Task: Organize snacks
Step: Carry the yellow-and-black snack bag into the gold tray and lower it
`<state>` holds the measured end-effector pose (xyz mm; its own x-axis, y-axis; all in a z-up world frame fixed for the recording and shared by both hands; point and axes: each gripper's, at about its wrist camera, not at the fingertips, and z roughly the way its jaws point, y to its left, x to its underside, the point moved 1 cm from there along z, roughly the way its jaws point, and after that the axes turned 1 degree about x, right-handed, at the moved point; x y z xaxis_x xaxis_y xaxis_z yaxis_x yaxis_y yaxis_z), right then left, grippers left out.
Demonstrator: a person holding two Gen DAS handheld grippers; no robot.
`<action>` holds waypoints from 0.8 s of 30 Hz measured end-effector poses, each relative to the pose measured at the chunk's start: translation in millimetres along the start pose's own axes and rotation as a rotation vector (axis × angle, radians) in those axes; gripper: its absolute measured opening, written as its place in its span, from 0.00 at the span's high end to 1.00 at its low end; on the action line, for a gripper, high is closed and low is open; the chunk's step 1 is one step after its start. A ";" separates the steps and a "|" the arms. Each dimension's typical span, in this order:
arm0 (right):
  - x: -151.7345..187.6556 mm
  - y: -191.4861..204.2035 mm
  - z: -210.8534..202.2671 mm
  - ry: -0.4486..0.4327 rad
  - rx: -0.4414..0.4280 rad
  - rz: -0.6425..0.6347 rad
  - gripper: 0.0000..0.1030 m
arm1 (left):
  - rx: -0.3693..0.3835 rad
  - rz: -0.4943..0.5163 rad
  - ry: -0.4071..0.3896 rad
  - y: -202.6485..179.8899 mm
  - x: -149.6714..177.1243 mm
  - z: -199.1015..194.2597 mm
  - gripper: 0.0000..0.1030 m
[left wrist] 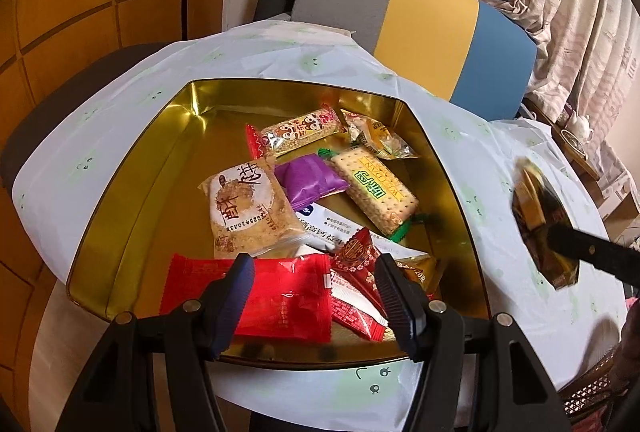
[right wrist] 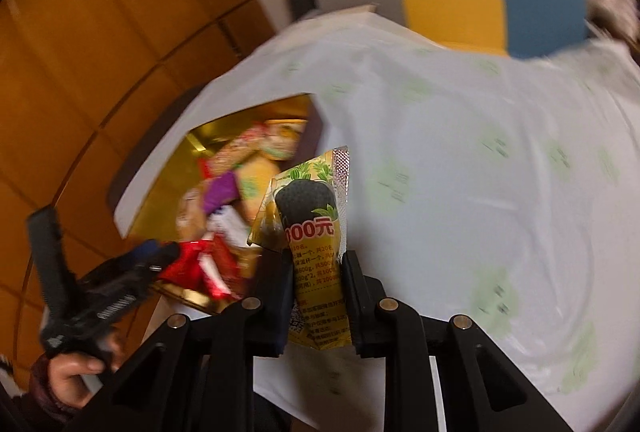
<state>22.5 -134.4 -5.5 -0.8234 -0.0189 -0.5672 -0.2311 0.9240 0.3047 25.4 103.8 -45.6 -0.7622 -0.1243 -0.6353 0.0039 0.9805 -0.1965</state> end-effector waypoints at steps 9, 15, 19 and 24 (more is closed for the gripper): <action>-27.7 67.2 29.8 0.041 -0.037 -0.151 0.78 | -0.002 -0.020 0.004 11.3 1.1 0.9 0.39; -45.0 89.9 58.0 0.064 0.005 -0.218 0.78 | 0.003 -0.032 0.012 17.1 2.7 5.2 0.39; -42.2 95.7 98.3 0.147 0.057 -0.266 0.78 | 0.007 -0.034 0.020 18.6 4.3 8.1 0.39; -34.5 92.7 121.4 0.190 0.052 -0.279 0.79 | 0.009 -0.042 0.025 22.1 3.9 10.0 0.39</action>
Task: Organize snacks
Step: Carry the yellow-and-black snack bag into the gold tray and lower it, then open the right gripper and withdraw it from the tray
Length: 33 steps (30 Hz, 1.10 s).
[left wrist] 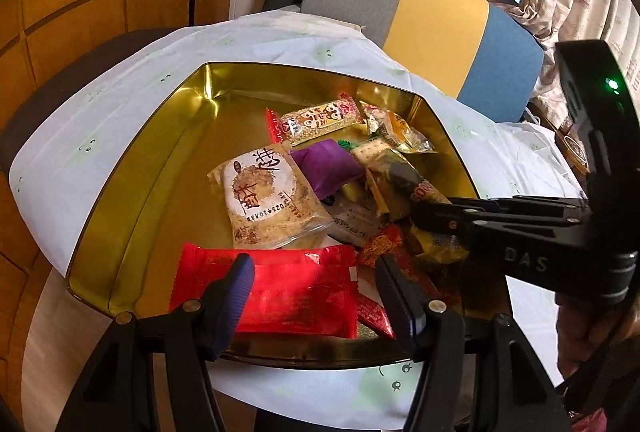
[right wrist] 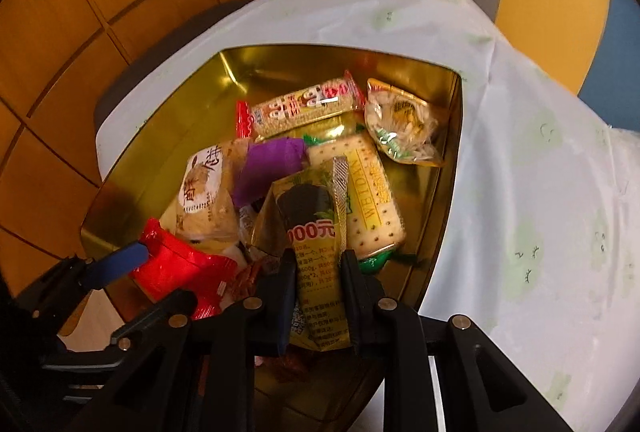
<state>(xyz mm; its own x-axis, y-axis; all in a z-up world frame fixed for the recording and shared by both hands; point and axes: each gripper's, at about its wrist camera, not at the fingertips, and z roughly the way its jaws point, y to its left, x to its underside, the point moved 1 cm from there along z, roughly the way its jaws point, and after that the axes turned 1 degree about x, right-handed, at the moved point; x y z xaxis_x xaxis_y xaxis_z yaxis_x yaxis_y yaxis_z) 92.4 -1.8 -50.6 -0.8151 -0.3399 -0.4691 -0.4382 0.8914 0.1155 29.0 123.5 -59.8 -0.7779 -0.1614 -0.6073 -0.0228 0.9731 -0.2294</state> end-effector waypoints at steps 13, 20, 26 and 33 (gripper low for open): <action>15.1 2.4 -22.3 -0.062 -0.001 -0.042 0.80 | 0.004 0.005 -0.003 -3.3 0.7 0.5 0.39; 11.1 7.3 -11.9 -0.076 0.071 -0.096 0.81 | -0.013 0.033 -0.004 -10.0 0.2 -2.9 0.39; 13.7 4.7 -12.4 -0.085 0.055 -0.074 0.81 | -0.024 0.057 -0.013 -17.0 -0.1 -8.9 0.39; 21.2 5.1 -19.9 -0.098 0.033 -0.057 0.80 | -0.028 0.080 -0.032 -24.7 0.0 -17.8 0.39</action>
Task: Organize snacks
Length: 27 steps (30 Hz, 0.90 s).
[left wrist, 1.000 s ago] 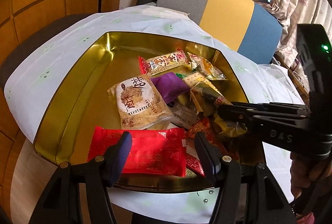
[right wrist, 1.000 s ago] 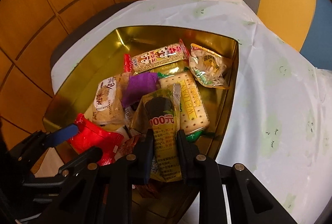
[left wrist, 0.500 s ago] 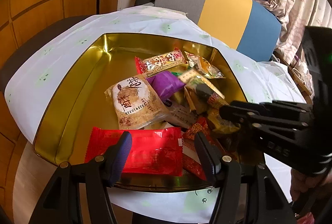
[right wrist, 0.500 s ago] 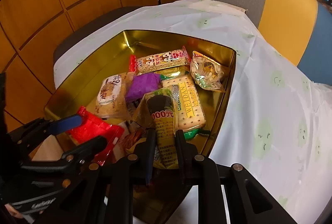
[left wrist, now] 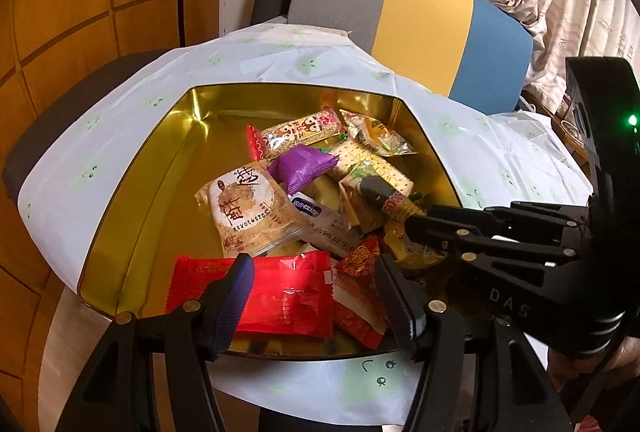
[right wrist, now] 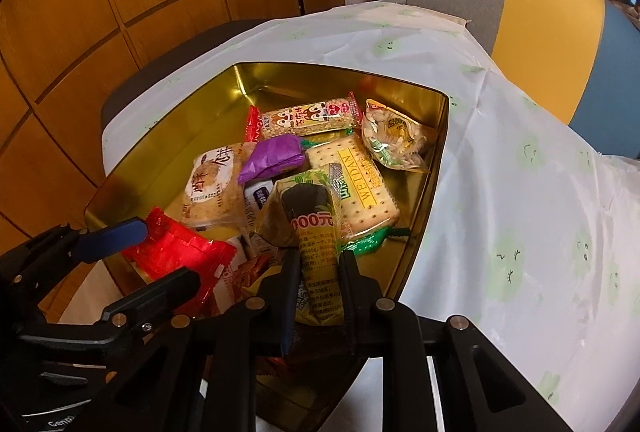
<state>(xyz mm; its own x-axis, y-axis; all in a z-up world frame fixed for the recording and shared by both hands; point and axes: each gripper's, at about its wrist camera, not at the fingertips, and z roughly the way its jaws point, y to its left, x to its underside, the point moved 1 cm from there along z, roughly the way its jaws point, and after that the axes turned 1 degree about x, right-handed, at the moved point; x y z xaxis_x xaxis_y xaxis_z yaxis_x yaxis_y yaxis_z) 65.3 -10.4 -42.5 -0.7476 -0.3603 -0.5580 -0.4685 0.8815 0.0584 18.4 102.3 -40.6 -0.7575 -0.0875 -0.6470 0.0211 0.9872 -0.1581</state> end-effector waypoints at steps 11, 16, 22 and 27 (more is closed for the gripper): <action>17.9 -9.6 -33.0 -0.074 -0.002 0.084 0.61 | -0.010 0.037 -0.037 -16.1 1.8 -11.9 0.39; 35.6 -20.3 -50.2 -0.115 0.048 0.148 0.51 | -0.021 0.054 -0.069 -27.1 3.7 -17.7 0.39; 59.7 -32.9 -68.3 -0.151 0.180 0.215 0.36 | -0.055 0.057 -0.102 -40.2 6.6 -24.4 0.37; 73.5 -41.5 -78.2 -0.169 0.245 0.246 0.30 | -0.112 0.054 -0.104 -45.1 6.9 -27.3 0.37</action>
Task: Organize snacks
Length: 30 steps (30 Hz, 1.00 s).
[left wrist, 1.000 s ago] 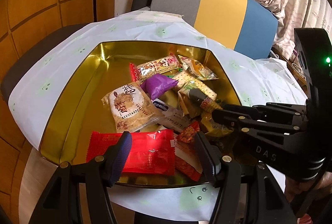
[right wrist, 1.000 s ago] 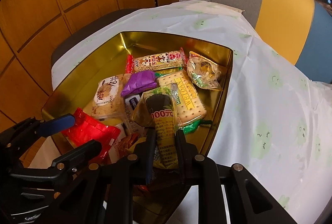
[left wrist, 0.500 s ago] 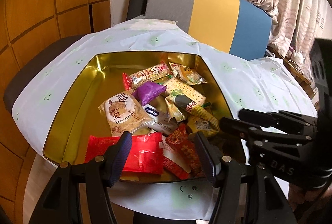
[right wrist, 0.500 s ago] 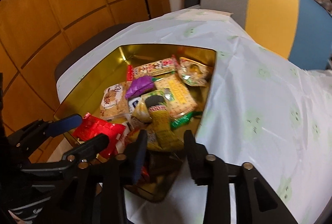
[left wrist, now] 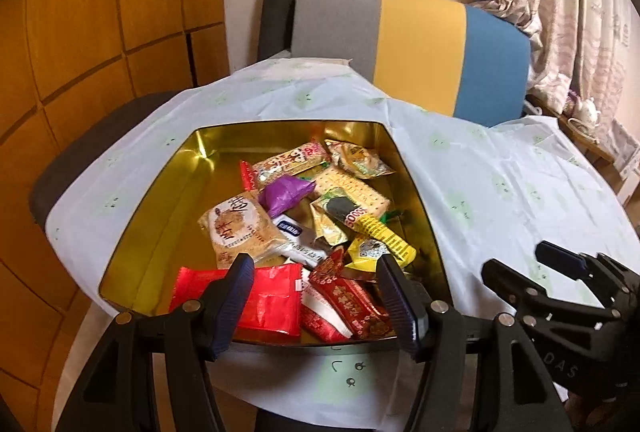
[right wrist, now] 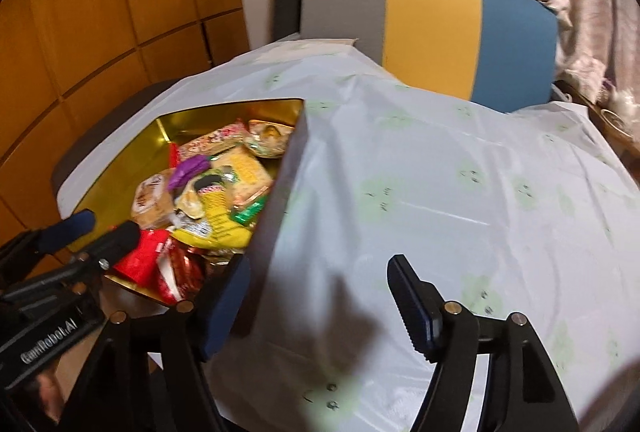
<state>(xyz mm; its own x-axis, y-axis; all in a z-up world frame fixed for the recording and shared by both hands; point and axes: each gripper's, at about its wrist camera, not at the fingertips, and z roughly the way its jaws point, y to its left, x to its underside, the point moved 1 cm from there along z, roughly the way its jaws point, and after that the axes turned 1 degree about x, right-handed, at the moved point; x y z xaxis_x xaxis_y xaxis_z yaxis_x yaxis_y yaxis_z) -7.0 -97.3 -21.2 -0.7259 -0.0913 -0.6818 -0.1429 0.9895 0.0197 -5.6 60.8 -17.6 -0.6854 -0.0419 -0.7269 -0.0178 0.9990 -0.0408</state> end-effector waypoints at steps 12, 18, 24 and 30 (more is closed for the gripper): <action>4.5 -5.4 -5.0 -0.020 0.009 0.021 0.27 | -0.069 0.001 -0.060 -8.8 -4.1 -12.4 0.37; 5.1 -7.0 -6.7 -0.029 0.013 0.023 0.26 | -0.078 0.001 -0.067 -8.2 -3.8 -12.4 0.37; 5.7 -5.9 -6.0 -0.025 0.015 0.018 0.25 | -0.072 0.005 -0.083 -9.3 -4.4 -14.3 0.37; 5.1 -5.2 -6.2 -0.027 0.019 0.013 0.24 | -0.066 -0.003 -0.079 -7.9 -5.0 -13.9 0.37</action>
<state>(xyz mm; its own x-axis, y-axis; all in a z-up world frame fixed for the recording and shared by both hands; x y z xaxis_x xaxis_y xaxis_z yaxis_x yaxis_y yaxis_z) -14.1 -103.6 -20.3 -0.7093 -0.0755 -0.7008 -0.1207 0.9926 0.0153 -12.1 53.3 -4.1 -0.6255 -0.0431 -0.7790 -0.0695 0.9976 0.0006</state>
